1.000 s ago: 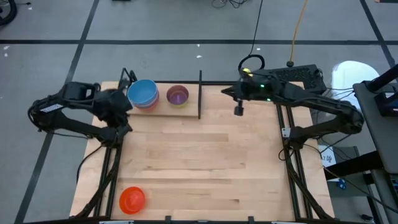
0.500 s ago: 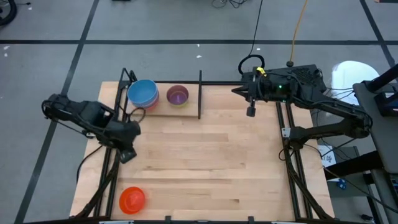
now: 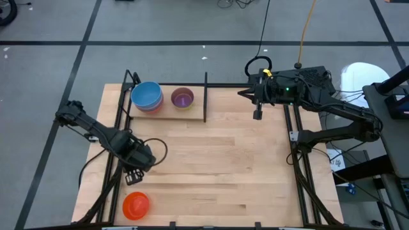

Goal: Place and stack bowls onto a shelf
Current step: Stack the transparent orange bowl on top of the transparent violet bowl on the shelf

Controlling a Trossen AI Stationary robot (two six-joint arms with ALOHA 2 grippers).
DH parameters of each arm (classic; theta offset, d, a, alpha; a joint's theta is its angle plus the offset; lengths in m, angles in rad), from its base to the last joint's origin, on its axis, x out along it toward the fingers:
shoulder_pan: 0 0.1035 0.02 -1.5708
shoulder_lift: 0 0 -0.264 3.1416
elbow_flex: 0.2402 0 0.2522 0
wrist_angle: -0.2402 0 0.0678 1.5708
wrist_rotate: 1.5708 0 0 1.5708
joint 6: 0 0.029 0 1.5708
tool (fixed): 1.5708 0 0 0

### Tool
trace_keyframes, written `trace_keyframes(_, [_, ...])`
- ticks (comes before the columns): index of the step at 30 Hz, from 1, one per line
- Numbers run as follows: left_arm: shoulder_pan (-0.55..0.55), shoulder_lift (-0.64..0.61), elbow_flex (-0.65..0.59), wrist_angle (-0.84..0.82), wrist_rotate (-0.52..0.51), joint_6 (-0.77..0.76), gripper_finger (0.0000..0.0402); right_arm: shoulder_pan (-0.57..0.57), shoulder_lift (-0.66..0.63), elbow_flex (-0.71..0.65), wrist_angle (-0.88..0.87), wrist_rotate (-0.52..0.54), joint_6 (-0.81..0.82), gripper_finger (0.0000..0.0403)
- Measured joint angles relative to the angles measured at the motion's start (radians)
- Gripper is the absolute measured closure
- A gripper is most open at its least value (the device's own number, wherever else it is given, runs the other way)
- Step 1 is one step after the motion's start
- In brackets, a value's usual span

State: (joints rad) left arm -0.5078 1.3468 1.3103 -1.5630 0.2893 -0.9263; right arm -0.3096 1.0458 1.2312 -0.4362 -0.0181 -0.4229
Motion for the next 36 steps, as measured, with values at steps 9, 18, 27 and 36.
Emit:
trace_keyframes(9, [-0.063,-0.005,-0.117,0.166,0.032,-0.053,0.0394,0.0,0.0,0.0,0.002,0.0,0.021,0.0403])
trace_keyframes(18, [-0.142,-0.004,-0.271,0.538,0.028,-0.158,0.035,0.0,0.0,0.0,0.005,-0.004,0.046,0.0403])
trace_keyframes(27, [-0.256,-0.004,-0.435,0.816,0.024,-0.171,0.0329,0.0,0.0,0.0,0.005,-0.004,0.078,0.0403])
trace_keyframes(36, [-0.342,-0.004,-0.48,0.801,-0.066,-0.122,0.0329,0.004,0.0,0.0,0.005,-0.005,0.097,0.0403])
